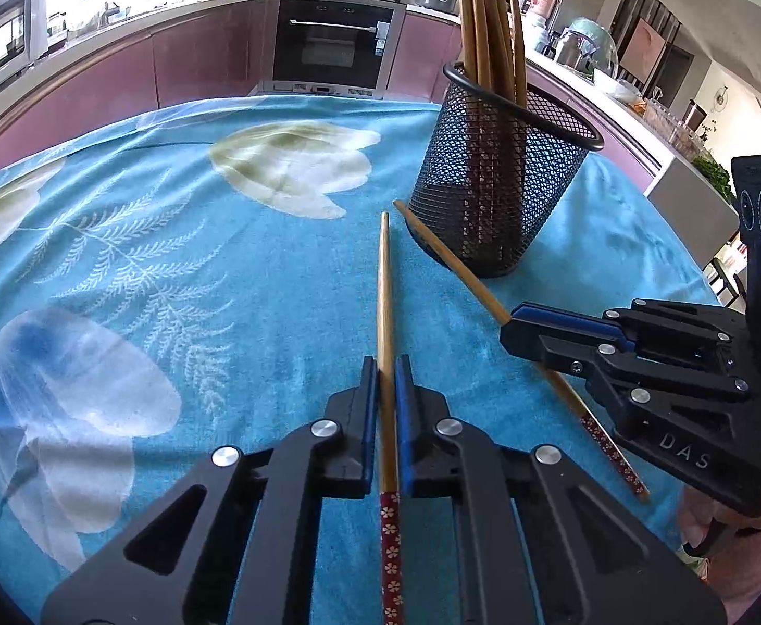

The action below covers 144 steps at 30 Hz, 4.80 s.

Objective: Organize utensils
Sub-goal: 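Lift both chopsticks upright and carry them over the mesh cup, then lower the chopsticks into the mesh cup and open both tools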

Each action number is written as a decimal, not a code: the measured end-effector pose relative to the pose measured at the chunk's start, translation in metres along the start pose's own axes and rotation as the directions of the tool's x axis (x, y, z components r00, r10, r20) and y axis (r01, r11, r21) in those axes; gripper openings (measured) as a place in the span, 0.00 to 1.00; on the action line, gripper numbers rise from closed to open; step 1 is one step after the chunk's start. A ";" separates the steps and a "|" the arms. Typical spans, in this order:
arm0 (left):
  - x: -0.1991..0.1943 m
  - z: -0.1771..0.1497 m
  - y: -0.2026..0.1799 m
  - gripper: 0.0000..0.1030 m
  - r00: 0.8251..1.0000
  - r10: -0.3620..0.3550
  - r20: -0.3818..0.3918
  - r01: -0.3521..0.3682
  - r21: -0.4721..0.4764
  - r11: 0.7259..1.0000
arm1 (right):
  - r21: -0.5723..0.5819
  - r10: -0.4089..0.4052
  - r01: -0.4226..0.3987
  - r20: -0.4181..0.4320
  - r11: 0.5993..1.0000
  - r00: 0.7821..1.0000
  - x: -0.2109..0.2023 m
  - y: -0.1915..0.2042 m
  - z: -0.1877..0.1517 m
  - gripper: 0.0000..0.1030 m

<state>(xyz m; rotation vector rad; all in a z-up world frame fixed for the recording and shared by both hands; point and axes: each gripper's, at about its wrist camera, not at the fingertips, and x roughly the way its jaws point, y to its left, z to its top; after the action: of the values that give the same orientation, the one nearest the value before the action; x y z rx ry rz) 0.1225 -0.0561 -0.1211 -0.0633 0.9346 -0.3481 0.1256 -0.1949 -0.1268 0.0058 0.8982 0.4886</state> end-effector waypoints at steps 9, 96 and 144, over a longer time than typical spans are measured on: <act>-0.012 -0.001 0.002 0.07 1.000 -0.012 0.017 0.013 -0.008 1.000 | -0.004 0.053 -0.052 0.036 0.999 0.998 -0.016 0.003 -0.001 0.05; -0.095 0.018 -0.027 0.07 0.975 -0.136 0.176 0.130 0.049 0.990 | 0.015 0.124 -0.131 0.235 0.991 0.964 -0.076 0.003 0.013 0.06; -0.143 0.065 -0.041 0.07 0.932 -0.159 0.327 0.132 0.106 0.986 | -0.051 0.069 -0.053 0.409 0.997 0.910 -0.134 -0.006 0.065 0.06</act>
<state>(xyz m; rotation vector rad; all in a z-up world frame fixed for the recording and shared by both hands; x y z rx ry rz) 0.0860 -0.0555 0.0373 -0.1132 0.5784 -0.4966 0.1070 -0.2425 0.0127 0.0986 0.4751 0.5385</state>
